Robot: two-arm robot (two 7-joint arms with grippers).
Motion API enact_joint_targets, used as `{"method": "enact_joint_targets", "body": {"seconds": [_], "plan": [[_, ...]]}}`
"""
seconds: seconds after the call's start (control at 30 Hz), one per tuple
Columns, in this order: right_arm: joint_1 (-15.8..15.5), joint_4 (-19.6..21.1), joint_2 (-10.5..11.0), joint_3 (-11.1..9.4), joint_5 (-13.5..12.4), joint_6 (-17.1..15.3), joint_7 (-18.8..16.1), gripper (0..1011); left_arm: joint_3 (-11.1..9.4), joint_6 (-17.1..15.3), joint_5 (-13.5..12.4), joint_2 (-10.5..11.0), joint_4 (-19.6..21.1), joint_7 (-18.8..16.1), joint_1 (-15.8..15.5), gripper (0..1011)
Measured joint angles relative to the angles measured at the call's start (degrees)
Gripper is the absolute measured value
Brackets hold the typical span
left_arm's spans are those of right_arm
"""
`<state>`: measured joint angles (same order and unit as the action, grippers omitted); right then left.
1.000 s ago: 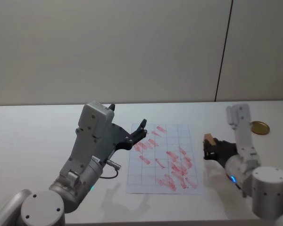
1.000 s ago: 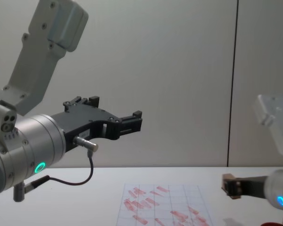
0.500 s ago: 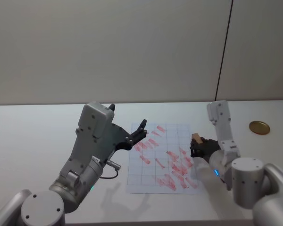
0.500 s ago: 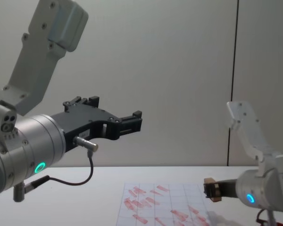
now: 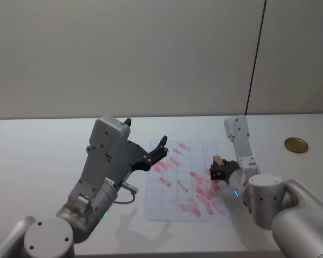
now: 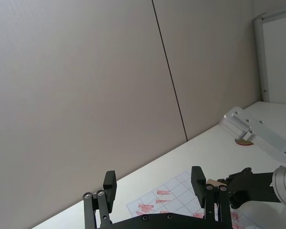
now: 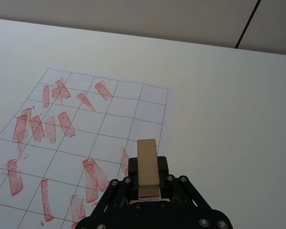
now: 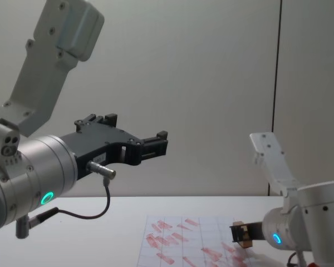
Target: Use the one hand to pick up the stamp and affix it onto the A4 paper.
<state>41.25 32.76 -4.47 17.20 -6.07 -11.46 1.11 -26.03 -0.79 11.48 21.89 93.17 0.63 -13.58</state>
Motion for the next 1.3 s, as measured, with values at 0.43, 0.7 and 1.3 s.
{"method": "enact_joint_targets", "body": {"seconds": [0.43,0.7,1.3], "plan": [[6.51,-13.65,-2.4,-0.07,0.13,4.6,-0.63,219,0.0,0.0,0.0,0.0,0.0,0.0,0.0,993],[9.19,-19.51,-3.36,-0.24,0.27,6.78,-0.79,219,0.0,0.0,0.0,0.0,0.0,0.0,0.0,993],[12.17,-25.86,-4.39,-0.91,0.7,8.8,-0.77,219,0.0,0.0,0.0,0.0,0.0,0.0,0.0,993]]}}
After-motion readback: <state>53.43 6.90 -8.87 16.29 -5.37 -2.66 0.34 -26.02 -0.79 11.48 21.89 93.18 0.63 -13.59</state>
